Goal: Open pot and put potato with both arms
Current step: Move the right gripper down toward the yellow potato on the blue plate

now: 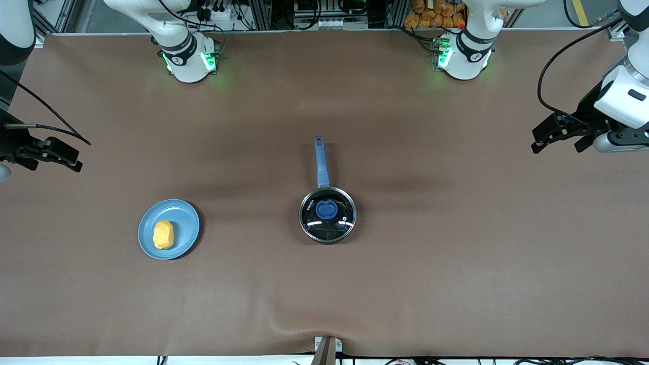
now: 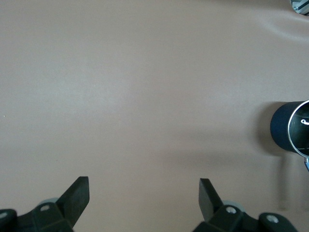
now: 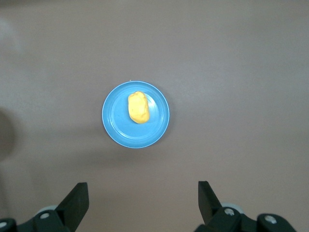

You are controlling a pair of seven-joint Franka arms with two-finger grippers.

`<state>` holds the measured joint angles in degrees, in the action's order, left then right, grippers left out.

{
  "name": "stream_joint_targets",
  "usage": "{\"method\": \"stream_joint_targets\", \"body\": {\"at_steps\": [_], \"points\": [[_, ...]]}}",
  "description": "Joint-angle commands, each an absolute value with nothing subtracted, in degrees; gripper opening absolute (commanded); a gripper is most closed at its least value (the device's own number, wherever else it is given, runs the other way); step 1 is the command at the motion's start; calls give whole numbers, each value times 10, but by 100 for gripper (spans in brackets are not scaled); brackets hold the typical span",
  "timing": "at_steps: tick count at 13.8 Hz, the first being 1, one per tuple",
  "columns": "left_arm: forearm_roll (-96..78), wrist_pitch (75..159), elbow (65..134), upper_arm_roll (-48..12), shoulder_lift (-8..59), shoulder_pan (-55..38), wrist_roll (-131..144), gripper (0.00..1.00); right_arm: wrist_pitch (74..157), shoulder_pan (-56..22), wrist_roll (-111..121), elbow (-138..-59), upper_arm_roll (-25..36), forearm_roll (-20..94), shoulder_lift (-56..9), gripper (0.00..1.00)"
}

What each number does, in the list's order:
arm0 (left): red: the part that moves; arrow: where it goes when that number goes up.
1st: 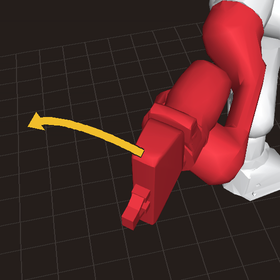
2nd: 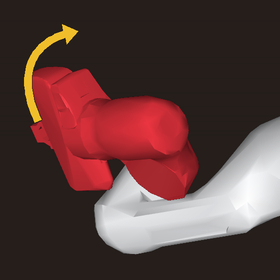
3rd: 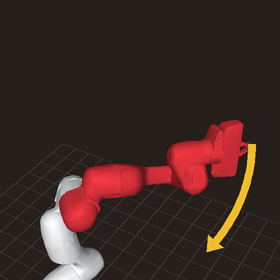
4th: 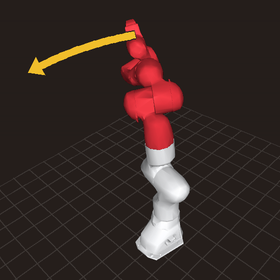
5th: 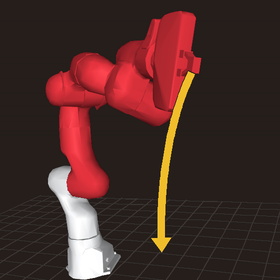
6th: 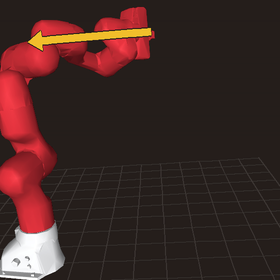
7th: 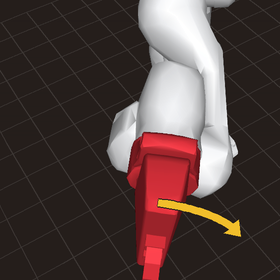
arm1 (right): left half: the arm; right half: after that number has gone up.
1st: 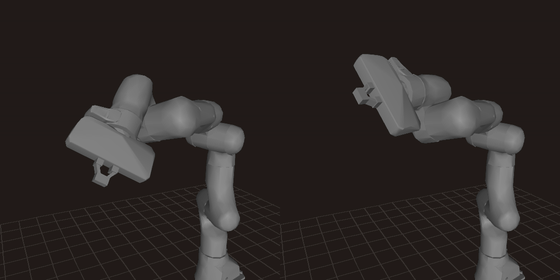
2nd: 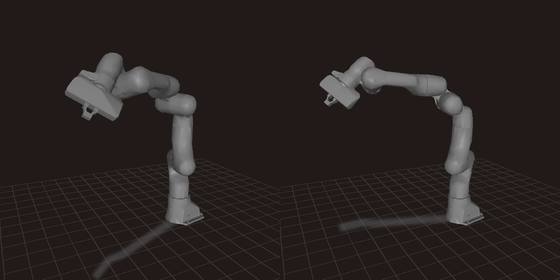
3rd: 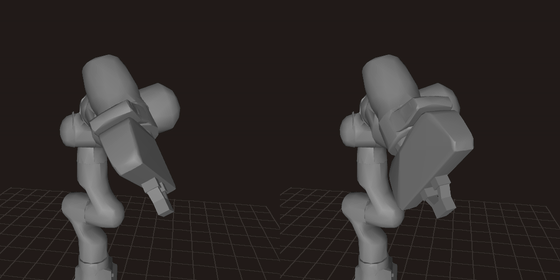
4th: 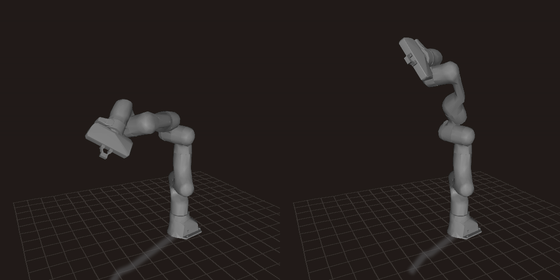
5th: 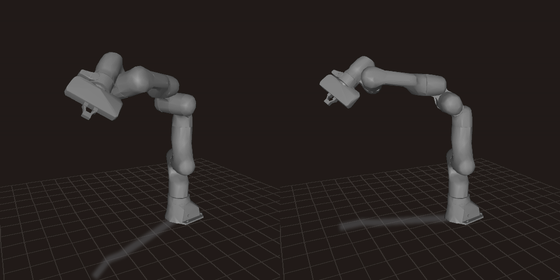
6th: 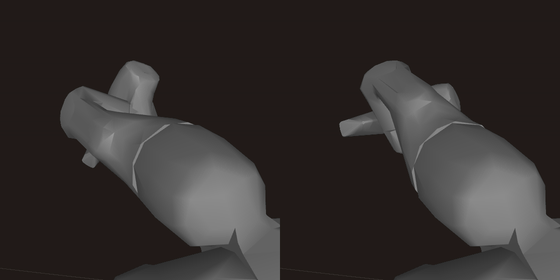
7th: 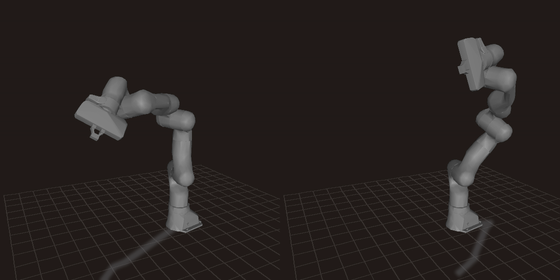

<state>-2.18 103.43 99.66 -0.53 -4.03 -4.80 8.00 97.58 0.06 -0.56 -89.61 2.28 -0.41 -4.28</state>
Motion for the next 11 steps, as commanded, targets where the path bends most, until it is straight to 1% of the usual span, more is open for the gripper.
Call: {"method": "stream_joint_targets", "body": {"at_steps": [1,4,6,11], "points": [[-12,1040,1003,-10,-49,-48,78,100,978,11,4,-911,18,3,-26,100],[-12,1040,1002,-9,-49,-47,80,100,979,11,4,-911,18,3,-29,100],[-12,1039,1005,-9,-47,-47,81,100,981,11,16,-911,18,-6,-45,100],[-13,1039,1000,-10,-35,-37,79,100,1034,19,19,-911,18,-4,-132,100]]}}
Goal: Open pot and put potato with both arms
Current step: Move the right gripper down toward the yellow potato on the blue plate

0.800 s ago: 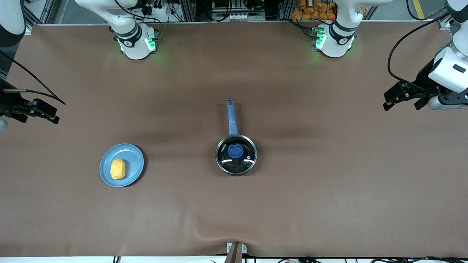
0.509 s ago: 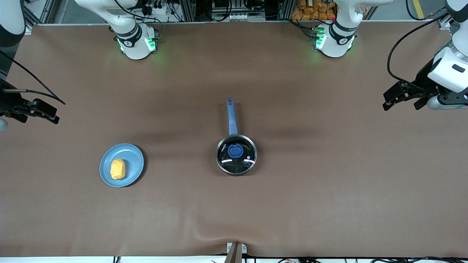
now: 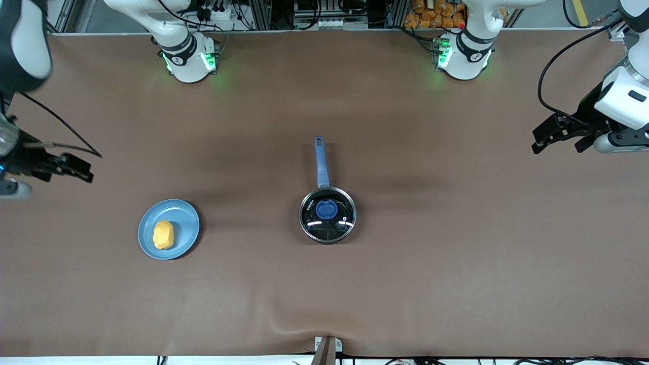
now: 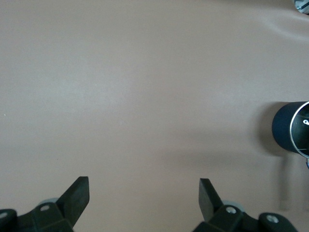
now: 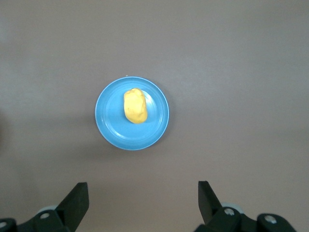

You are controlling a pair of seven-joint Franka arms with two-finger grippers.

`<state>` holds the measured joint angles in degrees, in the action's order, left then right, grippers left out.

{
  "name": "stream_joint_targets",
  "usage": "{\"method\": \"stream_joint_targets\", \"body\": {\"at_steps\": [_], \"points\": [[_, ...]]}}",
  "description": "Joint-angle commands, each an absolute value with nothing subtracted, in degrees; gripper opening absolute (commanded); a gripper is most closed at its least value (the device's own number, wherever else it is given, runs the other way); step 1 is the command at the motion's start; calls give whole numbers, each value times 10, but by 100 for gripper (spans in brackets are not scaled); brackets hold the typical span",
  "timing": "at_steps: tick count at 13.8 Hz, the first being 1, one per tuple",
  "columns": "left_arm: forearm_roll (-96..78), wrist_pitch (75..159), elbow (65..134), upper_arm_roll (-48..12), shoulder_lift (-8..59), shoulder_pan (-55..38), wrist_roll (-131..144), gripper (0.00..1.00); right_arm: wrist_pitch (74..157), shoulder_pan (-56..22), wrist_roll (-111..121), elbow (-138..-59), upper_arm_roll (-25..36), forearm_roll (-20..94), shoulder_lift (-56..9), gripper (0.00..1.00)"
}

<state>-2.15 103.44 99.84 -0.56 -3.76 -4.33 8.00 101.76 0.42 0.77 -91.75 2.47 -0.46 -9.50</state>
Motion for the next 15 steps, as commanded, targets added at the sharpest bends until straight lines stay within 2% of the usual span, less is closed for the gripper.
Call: {"method": "stream_joint_targets", "body": {"at_steps": [1,6,15], "points": [[-13,1039,1000,-10,-34,-37,78,100,1048,19,20,-911,18,-2,-153,100],[-14,1039,999,-10,-34,-37,72,100,1134,23,47,-911,17,4,-251,100],[-14,1035,999,-11,-36,-42,79,100,1236,21,70,-913,13,67,-366,100]]}}
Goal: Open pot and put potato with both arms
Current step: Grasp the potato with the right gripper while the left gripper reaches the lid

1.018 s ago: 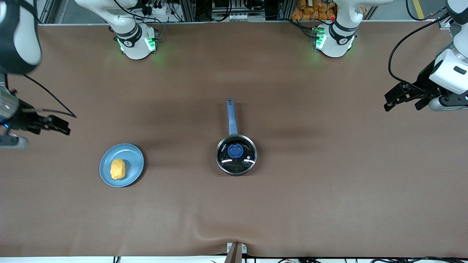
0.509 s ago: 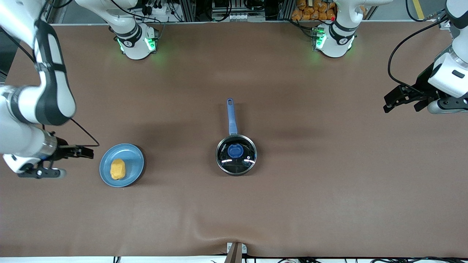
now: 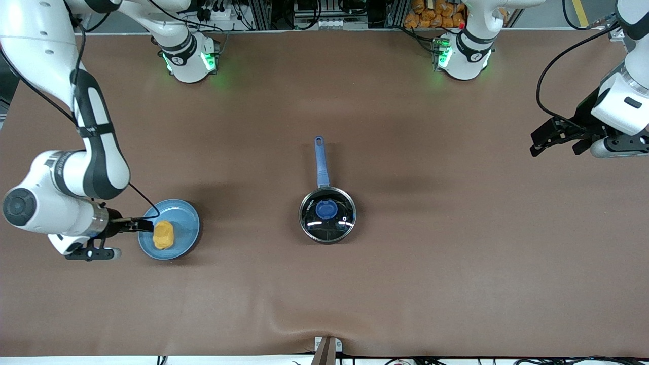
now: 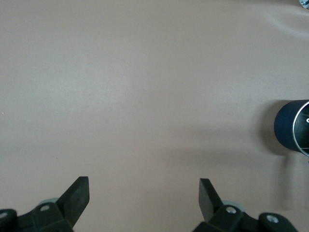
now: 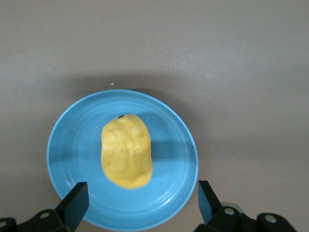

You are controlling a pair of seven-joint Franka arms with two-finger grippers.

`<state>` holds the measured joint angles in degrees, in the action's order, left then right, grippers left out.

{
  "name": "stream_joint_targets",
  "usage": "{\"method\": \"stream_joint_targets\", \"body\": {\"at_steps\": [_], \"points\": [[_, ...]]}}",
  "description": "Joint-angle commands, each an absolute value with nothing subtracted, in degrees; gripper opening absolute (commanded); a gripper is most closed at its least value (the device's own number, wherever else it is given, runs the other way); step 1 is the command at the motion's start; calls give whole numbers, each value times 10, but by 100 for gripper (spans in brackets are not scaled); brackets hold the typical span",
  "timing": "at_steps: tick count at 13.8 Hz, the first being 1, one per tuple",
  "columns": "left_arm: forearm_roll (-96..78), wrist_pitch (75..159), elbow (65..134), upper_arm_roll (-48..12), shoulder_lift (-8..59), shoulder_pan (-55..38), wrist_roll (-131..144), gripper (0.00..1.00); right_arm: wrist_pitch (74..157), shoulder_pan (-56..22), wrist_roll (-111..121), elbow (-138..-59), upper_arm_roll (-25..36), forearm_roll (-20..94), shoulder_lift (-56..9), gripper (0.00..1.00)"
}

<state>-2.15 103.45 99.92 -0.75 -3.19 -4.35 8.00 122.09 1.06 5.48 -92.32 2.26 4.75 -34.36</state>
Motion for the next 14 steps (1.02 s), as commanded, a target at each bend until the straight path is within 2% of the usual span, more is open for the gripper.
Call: {"method": "stream_joint_targets", "body": {"at_steps": [1,6,8,11,14], "points": [[-14,1035,999,-11,-35,-42,79,100,1242,22,71,-913,13,80,-374,100],[-15,1034,1000,-12,-33,-43,79,100,1293,12,70,-934,12,105,-392,100],[-14,1036,998,-35,-21,-58,83,100,1319,10,70,-947,11,107,-395,100],[-4,1037,940,-110,56,-68,200,100,1322,10,70,-947,11,107,-402,100],[25,1037,880,-132,142,-120,263,100,1320,9,69,-948,11,107,-403,100]]}}
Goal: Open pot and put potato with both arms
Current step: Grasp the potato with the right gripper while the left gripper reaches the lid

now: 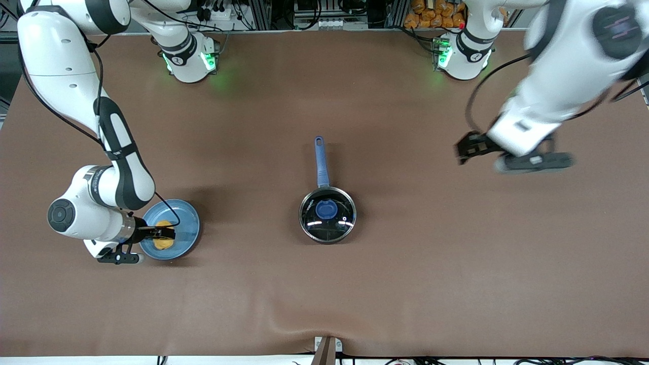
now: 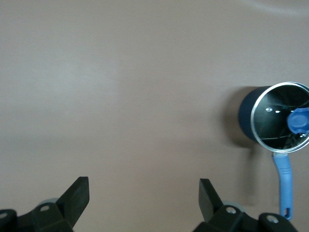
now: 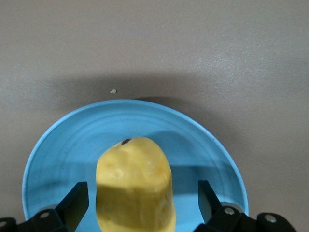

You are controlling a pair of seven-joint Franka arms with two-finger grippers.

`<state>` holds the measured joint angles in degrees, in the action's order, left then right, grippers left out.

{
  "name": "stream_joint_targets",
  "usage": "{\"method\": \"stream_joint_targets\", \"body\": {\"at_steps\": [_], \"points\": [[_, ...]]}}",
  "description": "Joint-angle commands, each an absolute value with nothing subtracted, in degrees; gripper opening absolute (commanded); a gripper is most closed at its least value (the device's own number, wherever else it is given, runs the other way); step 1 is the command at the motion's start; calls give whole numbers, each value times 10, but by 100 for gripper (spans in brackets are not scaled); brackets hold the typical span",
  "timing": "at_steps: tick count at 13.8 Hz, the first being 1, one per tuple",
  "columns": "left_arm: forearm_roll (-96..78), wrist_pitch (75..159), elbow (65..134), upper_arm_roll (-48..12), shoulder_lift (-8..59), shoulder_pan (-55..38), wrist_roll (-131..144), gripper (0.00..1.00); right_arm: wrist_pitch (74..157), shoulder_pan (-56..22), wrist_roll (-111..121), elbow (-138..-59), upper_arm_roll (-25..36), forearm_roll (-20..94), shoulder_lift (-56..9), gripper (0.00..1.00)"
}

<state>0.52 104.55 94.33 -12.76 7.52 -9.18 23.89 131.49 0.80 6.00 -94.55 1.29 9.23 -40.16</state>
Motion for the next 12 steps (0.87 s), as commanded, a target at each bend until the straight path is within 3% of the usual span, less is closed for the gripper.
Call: {"method": "stream_joint_targets", "body": {"at_steps": [1,4,6,10,12], "points": [[25,1038,864,-130,168,-144,265,100,1319,9,69,-948,11,107,-403,90],[25,1055,797,-128,252,-186,321,100,1317,5,69,-948,11,106,-403,56],[25,1093,791,-126,282,-209,343,100,1316,5,69,-948,11,106,-403,45],[30,1188,773,-104,343,-276,419,100,1315,2,66,-944,11,106,-396,42],[29,1205,736,-42,380,-343,452,100,1297,2,69,-938,8,106,-388,42]]}}
